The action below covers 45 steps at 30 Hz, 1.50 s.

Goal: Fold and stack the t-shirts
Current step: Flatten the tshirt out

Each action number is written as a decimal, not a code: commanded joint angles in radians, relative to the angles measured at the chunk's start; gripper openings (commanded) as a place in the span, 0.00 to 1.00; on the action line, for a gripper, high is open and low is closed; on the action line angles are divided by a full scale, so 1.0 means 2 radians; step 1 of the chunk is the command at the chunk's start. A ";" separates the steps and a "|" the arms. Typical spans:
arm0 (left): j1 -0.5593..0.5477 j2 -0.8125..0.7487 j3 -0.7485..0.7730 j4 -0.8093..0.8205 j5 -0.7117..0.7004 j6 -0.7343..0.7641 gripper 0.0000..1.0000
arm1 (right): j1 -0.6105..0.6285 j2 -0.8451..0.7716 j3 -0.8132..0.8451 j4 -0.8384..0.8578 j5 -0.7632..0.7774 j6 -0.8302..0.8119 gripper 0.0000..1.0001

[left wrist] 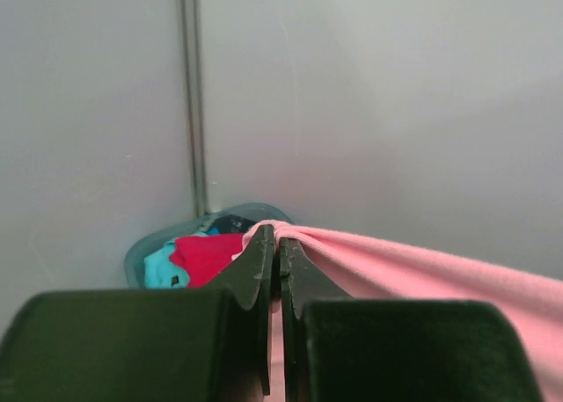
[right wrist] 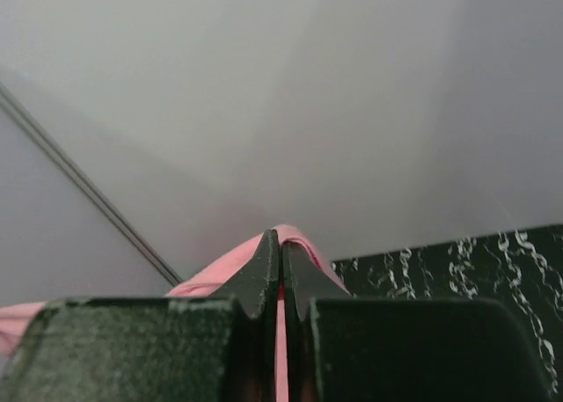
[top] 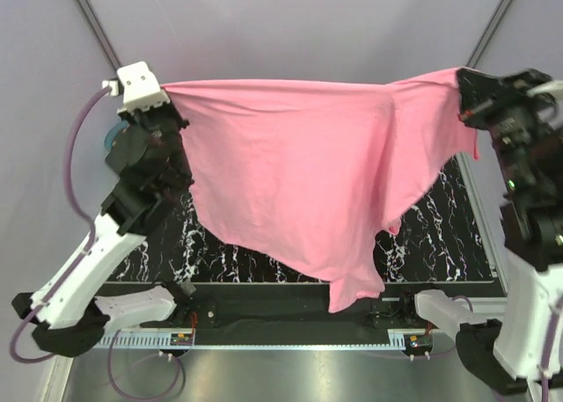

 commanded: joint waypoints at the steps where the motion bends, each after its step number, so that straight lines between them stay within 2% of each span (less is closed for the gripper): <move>1: 0.099 0.047 0.027 -0.102 0.110 -0.128 0.00 | -0.001 0.044 -0.045 0.061 0.050 -0.017 0.00; 2: 0.137 0.063 0.034 -0.108 0.124 -0.139 0.00 | -0.001 0.062 -0.062 0.068 0.058 -0.017 0.00; 6: 0.195 0.130 0.024 -0.095 0.176 -0.181 0.00 | -0.003 0.121 -0.097 0.088 0.072 -0.012 0.00; 8: 0.220 0.169 0.007 -0.082 0.197 -0.190 0.00 | -0.006 0.148 -0.140 0.127 0.069 0.008 0.00; 14: 0.255 0.265 -0.013 -0.040 0.238 -0.213 0.00 | -0.015 0.256 -0.233 0.227 0.049 0.048 0.00; 21: 0.297 0.369 0.012 -0.019 0.304 -0.235 0.00 | -0.027 0.386 -0.249 0.309 0.018 0.058 0.00; 26: 0.321 0.430 0.053 -0.022 0.323 -0.250 0.00 | -0.038 0.473 -0.206 0.343 -0.012 0.050 0.00; 31: 0.322 0.489 0.100 -0.019 0.328 -0.242 0.01 | -0.039 0.544 -0.136 0.365 -0.049 0.044 0.00; 36: 0.321 0.512 0.136 -0.026 0.335 -0.247 0.02 | -0.042 0.595 -0.073 0.398 -0.096 0.041 0.00; 41: 0.321 0.515 0.140 -0.022 0.336 -0.242 0.06 | -0.042 0.669 0.051 0.365 -0.132 0.035 0.00; 44: 0.321 0.515 0.137 -0.020 0.335 -0.237 0.12 | -0.042 0.708 0.117 0.342 -0.146 0.035 0.05; 45: 0.321 0.516 0.135 -0.020 0.333 -0.237 0.16 | -0.042 0.718 0.133 0.327 -0.149 0.032 0.12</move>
